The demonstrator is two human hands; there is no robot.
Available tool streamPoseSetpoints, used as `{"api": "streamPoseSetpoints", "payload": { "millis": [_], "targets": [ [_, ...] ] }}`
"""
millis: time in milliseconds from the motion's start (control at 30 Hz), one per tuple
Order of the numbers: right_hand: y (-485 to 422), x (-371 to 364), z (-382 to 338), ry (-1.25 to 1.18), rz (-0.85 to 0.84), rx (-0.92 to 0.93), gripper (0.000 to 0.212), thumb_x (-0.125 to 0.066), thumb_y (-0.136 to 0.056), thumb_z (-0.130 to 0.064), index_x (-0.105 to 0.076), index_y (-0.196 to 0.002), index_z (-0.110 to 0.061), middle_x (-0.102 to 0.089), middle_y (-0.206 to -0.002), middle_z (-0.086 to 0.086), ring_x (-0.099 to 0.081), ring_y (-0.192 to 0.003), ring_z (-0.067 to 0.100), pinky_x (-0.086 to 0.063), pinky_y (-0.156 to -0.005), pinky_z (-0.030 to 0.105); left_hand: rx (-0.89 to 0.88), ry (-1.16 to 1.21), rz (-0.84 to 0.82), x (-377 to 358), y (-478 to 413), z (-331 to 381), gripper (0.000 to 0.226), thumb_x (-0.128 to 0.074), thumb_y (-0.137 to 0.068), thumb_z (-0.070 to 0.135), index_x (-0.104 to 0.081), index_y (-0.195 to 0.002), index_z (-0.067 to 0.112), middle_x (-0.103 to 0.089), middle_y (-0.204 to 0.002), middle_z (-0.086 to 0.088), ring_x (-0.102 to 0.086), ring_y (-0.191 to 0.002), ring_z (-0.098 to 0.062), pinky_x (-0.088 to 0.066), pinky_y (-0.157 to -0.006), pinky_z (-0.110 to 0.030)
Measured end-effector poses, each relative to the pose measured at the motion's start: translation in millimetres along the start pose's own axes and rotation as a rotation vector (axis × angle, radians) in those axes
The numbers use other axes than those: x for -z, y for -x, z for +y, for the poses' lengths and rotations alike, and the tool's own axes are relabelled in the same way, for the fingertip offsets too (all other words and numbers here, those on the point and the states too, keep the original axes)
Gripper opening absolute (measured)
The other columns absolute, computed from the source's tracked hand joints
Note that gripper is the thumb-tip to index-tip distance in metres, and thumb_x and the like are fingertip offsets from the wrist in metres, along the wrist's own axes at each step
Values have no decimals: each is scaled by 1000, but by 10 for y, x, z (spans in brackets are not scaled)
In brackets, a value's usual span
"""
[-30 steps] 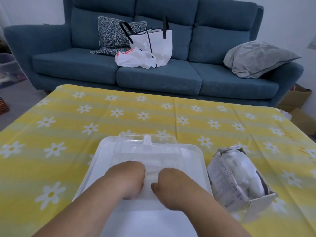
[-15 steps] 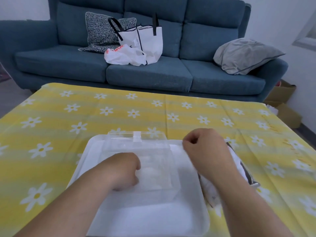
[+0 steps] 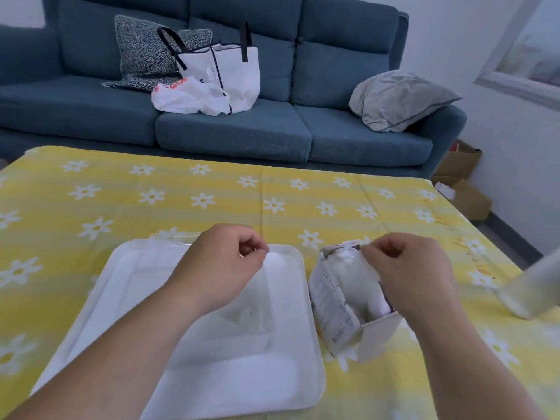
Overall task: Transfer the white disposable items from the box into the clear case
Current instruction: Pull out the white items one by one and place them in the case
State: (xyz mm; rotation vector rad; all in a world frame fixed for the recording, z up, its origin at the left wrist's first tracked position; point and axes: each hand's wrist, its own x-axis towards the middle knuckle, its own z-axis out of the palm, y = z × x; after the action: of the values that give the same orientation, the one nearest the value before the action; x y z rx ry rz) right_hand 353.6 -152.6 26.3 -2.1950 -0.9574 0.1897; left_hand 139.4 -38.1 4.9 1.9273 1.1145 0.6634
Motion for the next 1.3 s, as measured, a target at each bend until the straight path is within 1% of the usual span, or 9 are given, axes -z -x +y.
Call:
{"api": "streamPoseSetpoints", "payload": {
  "millis": [133,267,367,600,767,867,1100,1200,1300],
  "targets": [
    [76,50,-133,-259,11,96,24,-62,-95,-22,-67,-71,-22,-65,-61,-12,-57,-54,6,-50,-57,33,-9,203,-52,-175,62,162,13,-65,-92,12,-74,-86,20,-72,-77,-1,-70,-69,-20,-59,-71,-38],
    [195,34,-256,-543,-133,147,22,-56,-100,-15,-63,-82,-5,-73,-67,4,-71,-58,17,-53,-56,25,-28,346,-168,-290,126,243,23,-75,-86,21,-71,-106,31,-71,-96,5,-70,-80,-17,-59,-75,-30],
    [264,7,-311,-680,-269,197,26,-61,-96,-21,-66,-79,-2,-75,-71,9,-72,-63,24,-57,-63,35,-62,358,-257,-348,167,270,38,-82,-80,24,-67,-114,34,-69,-107,11,-70,-86,-7,-58,-81,-23],
    [279,-70,-316,-620,-358,295,36,-59,-86,-43,-77,-74,-13,-73,-83,0,-65,-78,20,-51,-71,33,-13,440,-101,-307,141,274,10,-69,-91,14,-78,-86,14,-74,-89,-8,-65,-77,-25,-58,-75,-36],
    [194,-140,-234,-532,-221,45,12,-67,-91,-35,-72,-99,-28,-73,-93,-5,-68,-91,17,-56,-86,44,105,715,-106,-222,70,298,16,-62,-95,12,-77,-97,7,-77,-97,-12,-71,-86,-23,-60,-89,-41],
    [169,-185,-208,-713,-423,-183,46,-76,-80,-39,-65,-123,-27,-72,-114,-4,-66,-109,17,-50,-95,39,156,859,-134,-221,36,341,18,-59,-97,13,-77,-96,12,-77,-91,-4,-71,-80,-19,-60,-76,-33],
    [119,-202,-270,-925,-578,-252,18,-62,-83,-7,-77,-88,1,-72,-87,20,-65,-71,28,-52,-65,34,184,1188,-145,-222,0,433,23,-53,-96,9,-70,-110,2,-75,-99,-16,-72,-86,-30,-61,-71,-39],
    [84,-201,-272,-1040,-541,-236,8,-67,-73,-9,-69,-76,-1,-62,-75,19,-54,-58,24,-42,-55,31,173,1120,-147,-189,6,421,23,-54,-96,10,-71,-110,4,-75,-94,-11,-71,-80,-25,-61,-67,-36],
    [58,-185,-259,-1131,-502,-230,20,-54,-91,-3,-60,-72,-7,-56,-70,13,-50,-59,21,-37,-58,34,160,983,-170,-134,59,352,22,-53,-97,10,-74,-104,9,-74,-88,-6,-68,-73,-22,-60,-64,-34]
  ]
}}
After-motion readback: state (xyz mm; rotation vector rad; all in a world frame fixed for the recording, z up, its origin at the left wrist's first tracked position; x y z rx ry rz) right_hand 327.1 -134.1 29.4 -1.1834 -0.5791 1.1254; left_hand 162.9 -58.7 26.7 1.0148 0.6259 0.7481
